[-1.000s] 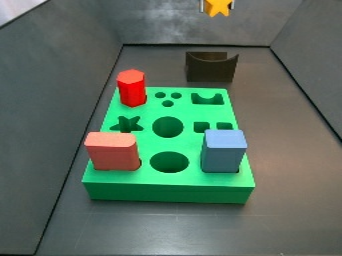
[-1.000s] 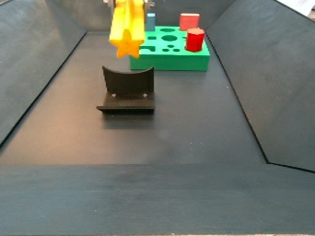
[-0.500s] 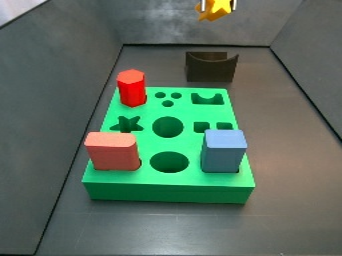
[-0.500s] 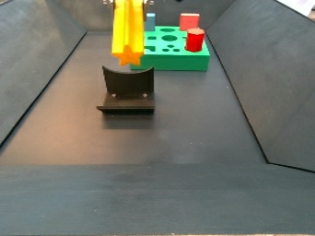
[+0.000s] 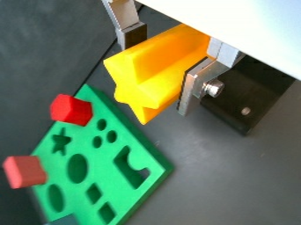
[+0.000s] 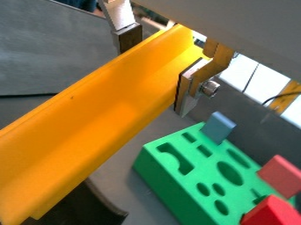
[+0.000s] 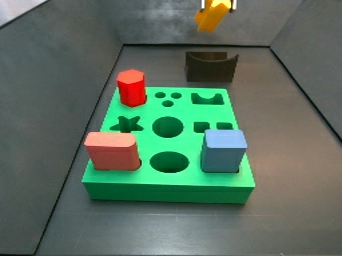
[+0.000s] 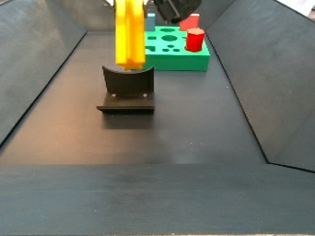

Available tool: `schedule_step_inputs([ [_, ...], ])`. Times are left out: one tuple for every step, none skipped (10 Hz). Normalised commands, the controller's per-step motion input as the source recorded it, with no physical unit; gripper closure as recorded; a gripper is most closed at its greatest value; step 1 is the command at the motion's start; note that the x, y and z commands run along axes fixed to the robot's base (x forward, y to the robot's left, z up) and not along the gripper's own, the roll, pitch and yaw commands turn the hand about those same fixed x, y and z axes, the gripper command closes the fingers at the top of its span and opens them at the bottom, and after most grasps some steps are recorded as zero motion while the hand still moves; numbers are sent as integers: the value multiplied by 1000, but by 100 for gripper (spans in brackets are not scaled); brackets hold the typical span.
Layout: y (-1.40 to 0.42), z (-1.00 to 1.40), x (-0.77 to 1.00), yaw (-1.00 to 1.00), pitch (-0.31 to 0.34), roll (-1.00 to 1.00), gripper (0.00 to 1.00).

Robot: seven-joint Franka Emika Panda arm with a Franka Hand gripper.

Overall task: Pick up the star object. Move up. Place the star object on the fixture. Regrasp the star object. Move to above the board. Insert the star object.
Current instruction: Place the star object on the fixture.

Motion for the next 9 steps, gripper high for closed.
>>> schedule_step_inputs([
  [45, -15, 85, -280, 117, -928, 100],
  [46, -15, 88, -261, 78, -741, 100],
  [46, -17, 86, -228, 24, -489, 100],
  [42, -12, 83, -209, 3, -376, 100],
  [31, 0, 70, -166, -34, -234, 100],
  [31, -6, 66, -148, -52, -203, 100],
  [30, -1000, 91, -36, -183, -185, 100],
  [28, -1000, 94, -16, -184, -180, 100],
  [29, -1000, 97, 27, -162, -133, 100],
])
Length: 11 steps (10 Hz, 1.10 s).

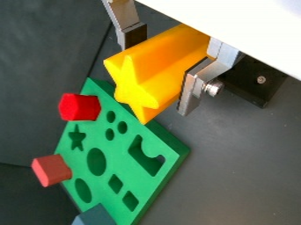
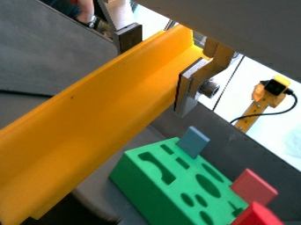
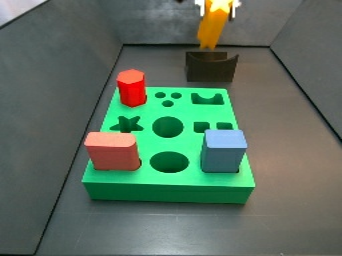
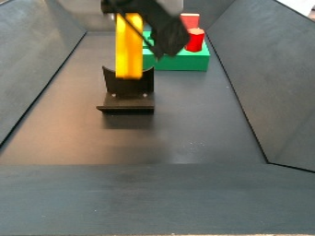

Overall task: Pick up the star object. Move up. Place the star object on the fixture. Regrasp the star object. Move to above the board. Insert the star object.
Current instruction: Place the star object on the fixture, then regrasp the star object.

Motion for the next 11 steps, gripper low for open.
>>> schedule_step_inputs([
  [27, -1000, 98, 47, -143, -110, 100],
  [28, -1000, 101, 71, -104, -77, 100],
  [22, -926, 102, 83, -75, -63, 100],
  [12, -682, 85, 79, -30, -50, 100],
  [8, -560, 81, 73, -13, -48, 100],
  [-10, -308, 66, 44, 18, -55, 100],
  [-16, -242, 61, 30, 25, -55, 100],
  [0, 0, 0, 0, 0, 0, 0],
  [0, 1000, 0, 30, 39, 41, 0],
  [2, 1000, -2, 31, 40, 46, 0],
  [3, 1000, -21, 24, 56, 56, 0],
])
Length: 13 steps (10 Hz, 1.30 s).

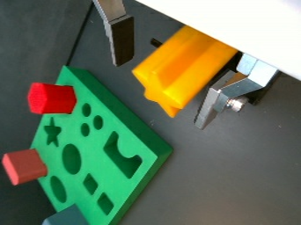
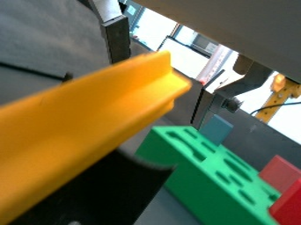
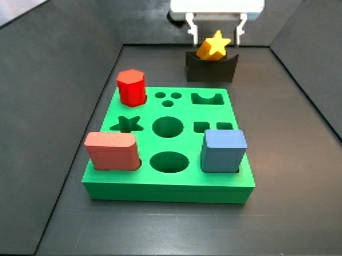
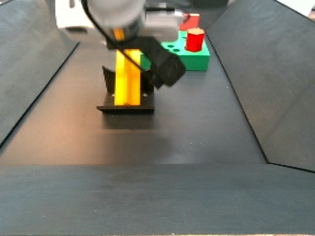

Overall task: Pick up the star object. Move up. Place the star object on the fixture. Regrasp the star object. Move to above the board. Insert the star object.
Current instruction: Regrasp the star object.

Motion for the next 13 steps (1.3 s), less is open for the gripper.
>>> schedule_step_inputs([
  [4, 1000, -24, 14, 67, 62, 0],
  [3, 1000, -27, 5, 76, 61, 0],
  [8, 870, -27, -13, 86, 43, 0],
  [11, 681, -23, -26, 82, 35, 0],
  [10, 488, -23, -36, 80, 33, 0],
  [8, 298, -17, -42, 76, 34, 0],
  [-696, 839, 160, 17, 69, 1000, 0],
  [-662, 710, 159, 17, 68, 1000, 0],
  [-521, 573, 82, 17, 64, 1000, 0],
  [-311, 380, 20, 16, 60, 1000, 0],
  [-143, 178, -7, 15, 57, 1000, 0],
  [-76, 48, 1, 14, 56, 1000, 0],
  [-52, 45, -5, 15, 56, 1000, 0],
])
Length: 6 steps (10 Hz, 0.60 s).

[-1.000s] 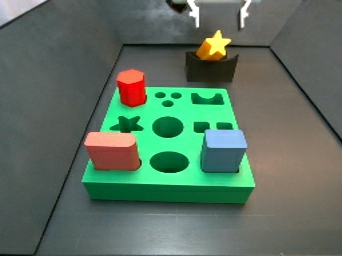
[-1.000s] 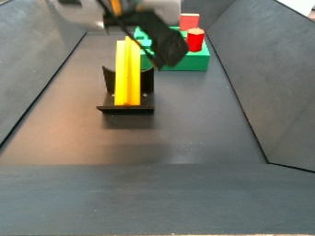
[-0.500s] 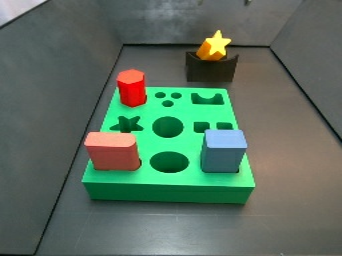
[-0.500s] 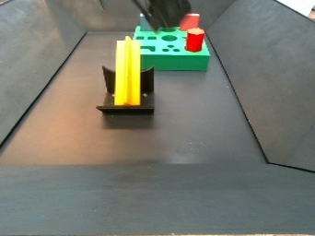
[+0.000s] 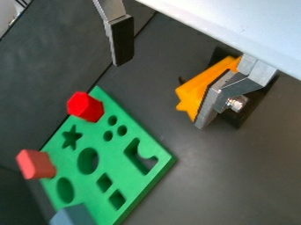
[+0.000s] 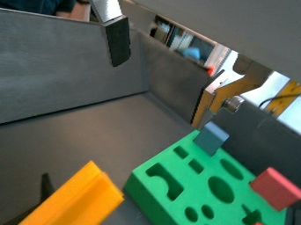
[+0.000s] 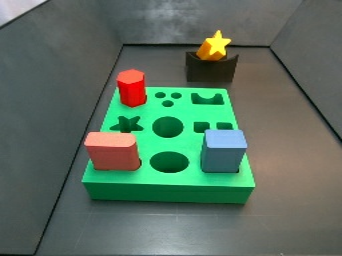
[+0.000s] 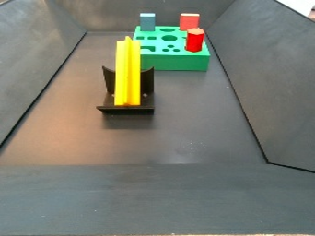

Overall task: Pick up the star object. Move up. Place the star object on the fixture. Regrasp the star object. Move to above the board. Insert the star object.
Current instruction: Regrasp the star object.

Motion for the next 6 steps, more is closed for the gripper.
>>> schedule_step_inputs([
  [-42, 43, -14, 14, 53, 1000, 0],
  [-34, 31, -16, 14, 51, 1000, 0],
  [-26, 17, -12, 15, 47, 1000, 0],
  [-21, 12, -9, 15, 45, 1000, 0],
  [-19, 12, -4, 16, 43, 1000, 0],
  [-19, 11, -1, 17, 42, 1000, 0],
])
